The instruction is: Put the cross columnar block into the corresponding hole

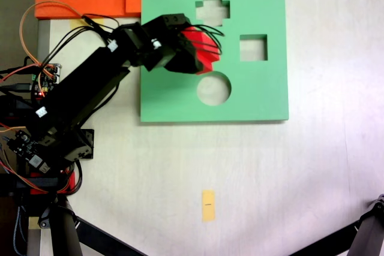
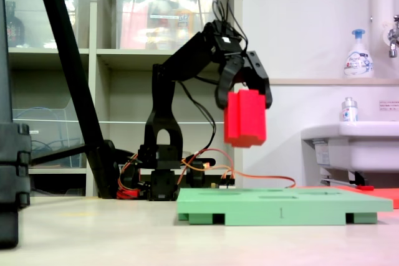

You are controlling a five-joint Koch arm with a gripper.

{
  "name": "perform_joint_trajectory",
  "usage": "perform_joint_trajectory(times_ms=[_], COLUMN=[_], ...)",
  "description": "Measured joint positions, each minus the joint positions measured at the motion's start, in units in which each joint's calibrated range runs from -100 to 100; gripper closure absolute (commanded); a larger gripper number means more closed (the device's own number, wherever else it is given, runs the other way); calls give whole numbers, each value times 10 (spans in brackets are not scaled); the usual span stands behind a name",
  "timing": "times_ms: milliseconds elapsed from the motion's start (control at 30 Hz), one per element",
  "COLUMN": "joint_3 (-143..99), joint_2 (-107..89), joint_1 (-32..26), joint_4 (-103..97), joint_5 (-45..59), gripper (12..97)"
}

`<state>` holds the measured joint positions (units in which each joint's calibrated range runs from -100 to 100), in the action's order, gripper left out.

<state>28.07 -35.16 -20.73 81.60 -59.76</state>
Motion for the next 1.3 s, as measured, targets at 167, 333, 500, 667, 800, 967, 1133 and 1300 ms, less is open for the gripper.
perform_joint_trajectory(times_ms=[167, 333, 500, 667, 800, 967, 1133, 1300], joint_3=[8, 36, 36, 36, 36, 35, 35, 36], joint_2=[0, -4, -45, -49, -33, 27, 68, 131], joint_1=[-4, -8, -14, -15, -23, -29, -30, -30], joint_4=[0, 0, 0, -11, -56, -92, -127, -164], joint_5=[-1, -4, -4, -4, -4, -4, -4, -4], gripper=[666, 666, 666, 666, 666, 664, 664, 664])
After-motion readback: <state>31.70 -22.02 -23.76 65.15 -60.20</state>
